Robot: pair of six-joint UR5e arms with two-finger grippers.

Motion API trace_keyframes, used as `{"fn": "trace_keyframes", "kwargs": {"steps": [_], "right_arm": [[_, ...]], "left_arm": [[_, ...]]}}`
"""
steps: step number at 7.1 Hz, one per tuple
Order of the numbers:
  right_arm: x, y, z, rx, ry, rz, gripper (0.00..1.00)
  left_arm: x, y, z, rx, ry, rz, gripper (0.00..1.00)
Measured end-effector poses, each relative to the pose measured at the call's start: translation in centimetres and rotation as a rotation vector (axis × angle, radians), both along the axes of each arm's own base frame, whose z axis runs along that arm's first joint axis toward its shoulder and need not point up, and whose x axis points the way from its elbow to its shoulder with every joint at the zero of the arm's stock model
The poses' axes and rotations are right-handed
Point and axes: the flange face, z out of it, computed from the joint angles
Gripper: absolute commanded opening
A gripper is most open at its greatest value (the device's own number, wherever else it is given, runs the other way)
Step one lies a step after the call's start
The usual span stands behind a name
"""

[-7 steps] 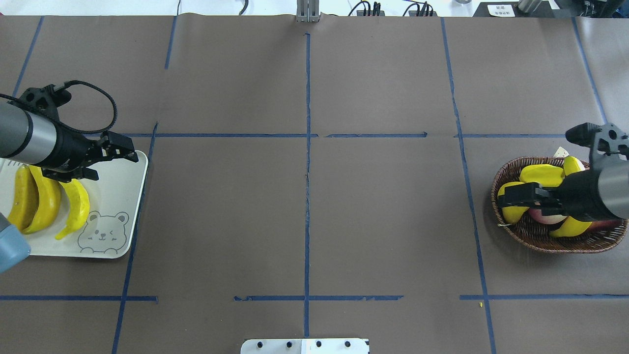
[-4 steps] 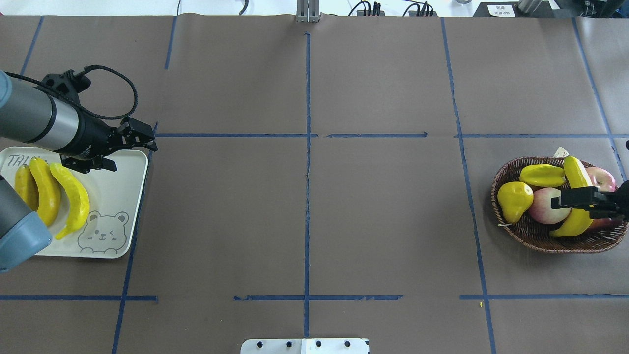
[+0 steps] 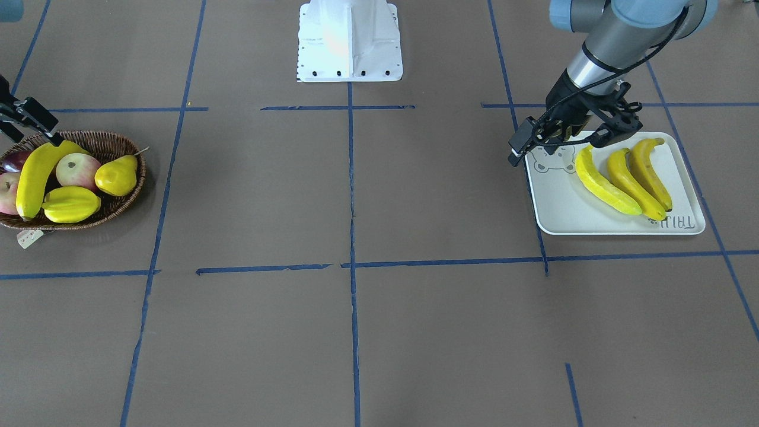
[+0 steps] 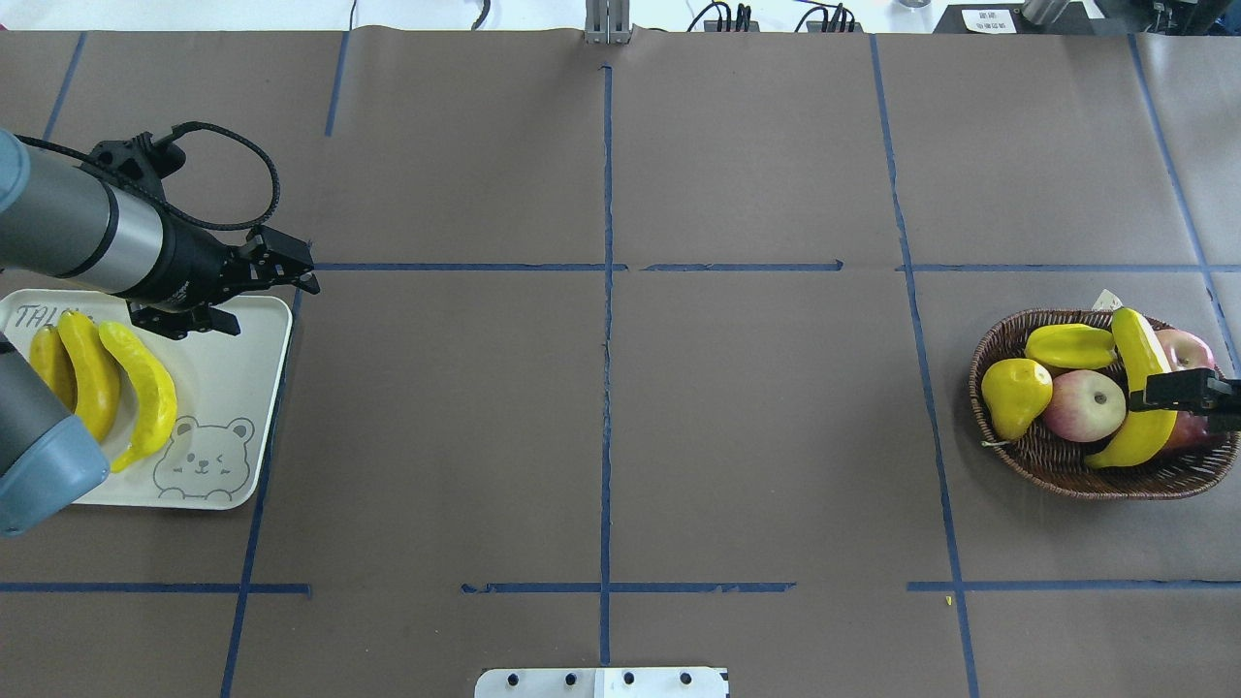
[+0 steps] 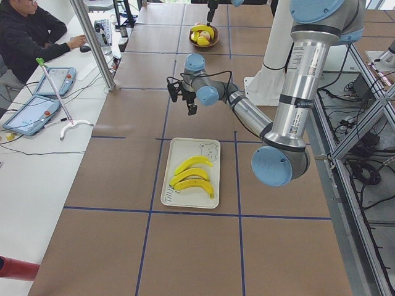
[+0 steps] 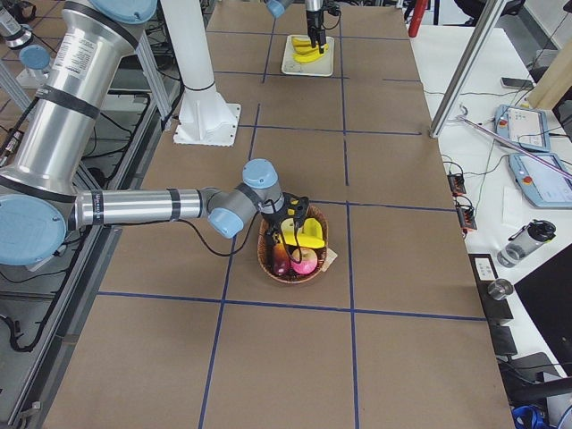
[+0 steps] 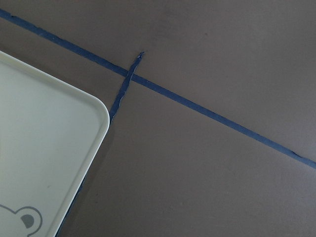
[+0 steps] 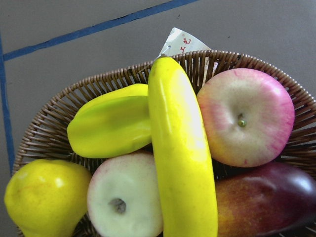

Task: Transfer all bananas from basket to plate

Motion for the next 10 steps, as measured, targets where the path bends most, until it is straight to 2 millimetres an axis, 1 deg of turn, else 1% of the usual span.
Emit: {"fn": "trace_keyframes", "kwargs": {"steps": [1, 3, 4, 6, 7, 8, 9, 10], "right_arm": [[-0.2, -0.3, 0.6, -0.006, 0.006, 0.0, 0.99], [-0.4, -0.4, 1.3, -0.016, 0.014, -0.001, 0.95], [-0.5, -0.5, 1.5, -0.018, 0.016, -0.002, 0.77], [-0.8, -0.9, 1.7, -0.02, 0.018, -0.002, 0.2], [-0.9, -1.0, 1.6, -0.018, 0.017, -0.002, 0.04], [-0.9, -1.1, 1.3, -0.012, 0.011, -0.002, 0.01], [-0.6, -1.2, 0.6, -0.001, -0.001, 0.003, 0.0], [0.4, -1.5, -0.2, 0.009, -0.02, 0.016, 0.0]], "left_arm": [[0.0, 0.0, 0.0, 0.0, 0.001, 0.0, 1.0], [0.0, 0.0, 0.0, 0.0, 0.0, -0.001, 1.0], [0.0, 0.0, 0.0, 0.0, 0.0, -0.002, 1.0], [0.0, 0.0, 0.1, -0.001, -0.001, 0.0, 1.0], [0.0, 0.1, 0.1, -0.002, -0.002, 0.0, 1.0], [0.0, 0.1, 0.2, -0.002, -0.003, -0.001, 1.0], [0.0, 0.1, 0.3, -0.002, -0.005, -0.002, 1.0], [0.0, 0.1, 0.3, -0.002, -0.006, -0.003, 1.0]]}}
